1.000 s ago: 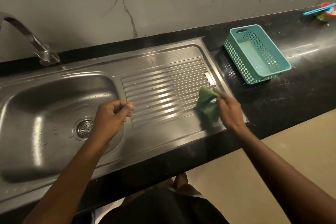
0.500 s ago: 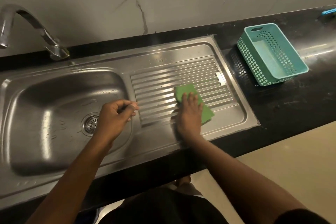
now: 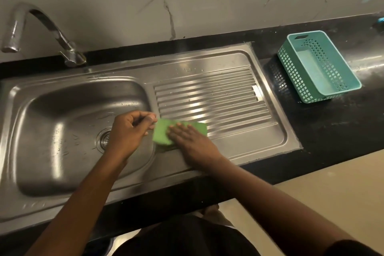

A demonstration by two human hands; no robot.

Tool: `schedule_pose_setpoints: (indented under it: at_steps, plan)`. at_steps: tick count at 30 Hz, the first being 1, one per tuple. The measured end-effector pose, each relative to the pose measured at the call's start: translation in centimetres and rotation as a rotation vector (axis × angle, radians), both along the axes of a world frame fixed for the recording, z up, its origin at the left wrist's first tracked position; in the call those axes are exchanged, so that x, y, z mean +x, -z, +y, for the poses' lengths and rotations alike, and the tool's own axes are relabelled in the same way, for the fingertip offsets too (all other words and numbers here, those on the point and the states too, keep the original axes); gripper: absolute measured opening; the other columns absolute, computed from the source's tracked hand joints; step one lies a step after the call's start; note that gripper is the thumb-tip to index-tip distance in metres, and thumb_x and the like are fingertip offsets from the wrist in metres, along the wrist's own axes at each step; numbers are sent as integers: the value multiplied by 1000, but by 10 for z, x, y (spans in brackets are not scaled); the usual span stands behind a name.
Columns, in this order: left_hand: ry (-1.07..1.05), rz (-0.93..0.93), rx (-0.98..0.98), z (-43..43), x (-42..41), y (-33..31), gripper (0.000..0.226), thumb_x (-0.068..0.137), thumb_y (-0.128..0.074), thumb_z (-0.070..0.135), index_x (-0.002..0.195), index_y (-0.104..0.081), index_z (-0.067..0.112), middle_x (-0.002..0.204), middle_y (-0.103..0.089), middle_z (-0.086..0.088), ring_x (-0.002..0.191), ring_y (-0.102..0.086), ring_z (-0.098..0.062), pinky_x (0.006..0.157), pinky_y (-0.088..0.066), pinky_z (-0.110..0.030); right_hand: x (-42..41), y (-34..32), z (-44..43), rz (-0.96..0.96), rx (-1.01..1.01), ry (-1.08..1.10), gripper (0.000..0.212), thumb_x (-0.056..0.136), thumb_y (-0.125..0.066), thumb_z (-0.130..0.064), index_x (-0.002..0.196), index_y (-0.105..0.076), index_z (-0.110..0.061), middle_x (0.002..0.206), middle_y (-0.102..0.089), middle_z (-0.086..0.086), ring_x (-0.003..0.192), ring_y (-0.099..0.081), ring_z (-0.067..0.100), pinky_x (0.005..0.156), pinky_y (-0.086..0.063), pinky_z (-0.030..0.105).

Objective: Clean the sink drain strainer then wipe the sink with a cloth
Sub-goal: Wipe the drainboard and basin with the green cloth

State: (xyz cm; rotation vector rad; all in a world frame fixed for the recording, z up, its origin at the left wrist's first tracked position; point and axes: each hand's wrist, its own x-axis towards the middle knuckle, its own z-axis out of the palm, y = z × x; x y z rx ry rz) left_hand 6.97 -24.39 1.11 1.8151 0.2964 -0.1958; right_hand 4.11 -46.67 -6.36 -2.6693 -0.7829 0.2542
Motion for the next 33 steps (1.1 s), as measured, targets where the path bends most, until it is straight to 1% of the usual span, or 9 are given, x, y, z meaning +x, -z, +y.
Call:
schedule_pose_setpoints:
  at_steps: [7, 10, 12, 15, 20, 24, 27, 31, 33]
  plan:
    - [23, 19, -18, -1, -5, 7, 12, 100, -70, 21, 99, -82, 22, 92, -84, 5, 88, -80, -15, 78, -61, -30, 47, -25, -173, 77, -155, 636, 60, 99, -56, -9, 157, -41, -6, 165, -36, 17, 156, -28, 35, 129, -20, 46]
    - [29, 20, -22, -2, -4, 8, 12, 100, -70, 20, 97, -81, 23, 91, -83, 5, 88, -80, -16, 78, -60, -31, 49, -19, -150, 71, -133, 867, 52, 97, -45, -5, 149, -43, -3, 161, -37, 19, 154, -27, 42, 126, -21, 54]
    - [40, 22, -10, -2, -3, 8, 12, 101, -70, 21, 97, -81, 24, 91, -83, 7, 86, -79, -13, 78, -60, -32, 46, -11, -105, 78, -122, 958, 62, 96, -45, -6, 157, -31, -4, 168, -24, 18, 158, -15, 40, 128, -9, 53]
    - [50, 24, -13, 0, 0, 8, 12, 101, -69, 22, 98, -81, 25, 92, -83, 9, 86, -79, -10, 79, -61, -30, 35, -4, -38, 74, -63, 920, 71, 96, -39, -13, 163, -17, -4, 172, -13, 18, 160, -7, 38, 130, -2, 51]
    - [55, 19, -13, 0, 3, 11, 12, 100, -69, 24, 96, -80, 26, 92, -83, 12, 84, -78, -6, 78, -61, -29, 14, -3, 55, 129, -10, 635, 71, 95, -25, -24, 164, -21, -7, 173, -14, 16, 161, -5, 34, 131, -2, 52]
    - [88, 29, -27, -3, 4, 16, 15, 100, -70, 21, 91, -81, 24, 88, -83, 8, 83, -78, -8, 77, -59, -33, 14, -5, 20, 98, -37, 368, 62, 104, -34, -29, 164, -26, -16, 173, -21, 7, 161, -14, 28, 130, -12, 48]
    - [105, 38, -30, -6, 3, 19, 15, 99, -71, 19, 89, -81, 24, 87, -83, 0, 87, -79, -20, 78, -59, -38, 22, -5, -42, 22, -120, 164, 58, 106, -41, -29, 163, -32, -20, 170, -29, 3, 159, -23, 23, 130, -17, 42]
    - [108, 53, -28, -8, 0, 20, 13, 99, -71, 21, 92, -82, 24, 89, -83, 2, 88, -78, -20, 82, -61, -41, 46, -10, -134, 35, -156, 443, 57, 110, -38, -31, 164, -27, -15, 172, -23, 8, 161, -17, 24, 131, -7, 35]
    - [65, 66, -35, -9, -2, 20, 12, 100, -70, 21, 95, -82, 22, 91, -83, 4, 88, -78, -19, 82, -61, -39, 61, -13, -164, 65, -169, 600, 57, 112, -33, -31, 164, -24, -9, 172, -19, 13, 161, -13, 27, 132, -9, 40]
